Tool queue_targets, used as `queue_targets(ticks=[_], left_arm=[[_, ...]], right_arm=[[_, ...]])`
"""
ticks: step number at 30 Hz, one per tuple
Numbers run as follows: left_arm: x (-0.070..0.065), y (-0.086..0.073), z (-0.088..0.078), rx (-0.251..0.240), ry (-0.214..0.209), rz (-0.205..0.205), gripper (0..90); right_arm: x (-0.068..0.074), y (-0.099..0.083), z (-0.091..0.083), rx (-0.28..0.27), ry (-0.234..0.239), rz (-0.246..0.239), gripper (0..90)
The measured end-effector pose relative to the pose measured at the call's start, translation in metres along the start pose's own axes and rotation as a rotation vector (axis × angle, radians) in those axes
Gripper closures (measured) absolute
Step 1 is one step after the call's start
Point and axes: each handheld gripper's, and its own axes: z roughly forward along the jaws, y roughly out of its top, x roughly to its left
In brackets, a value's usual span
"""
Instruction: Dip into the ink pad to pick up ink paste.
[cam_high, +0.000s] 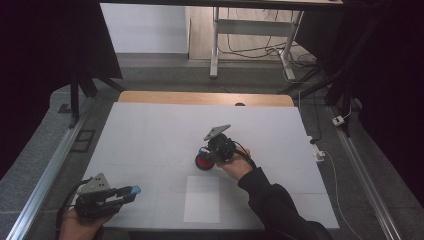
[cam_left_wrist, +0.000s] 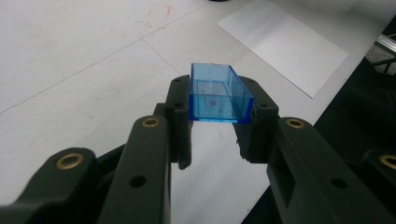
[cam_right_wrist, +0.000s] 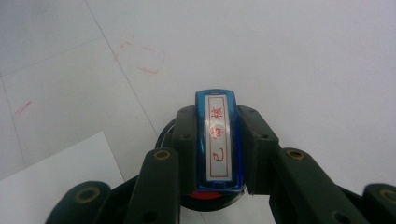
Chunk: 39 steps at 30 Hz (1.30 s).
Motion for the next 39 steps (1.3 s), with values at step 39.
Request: queue_targets(ticks=[39], left_arm=[[0.001, 0.000, -0.001, -0.007, -0.006, -0.009, 68.6]], right_arm=[[0.003, 0.002, -0.003, 0.004, 0.034, -0.007, 70.4]])
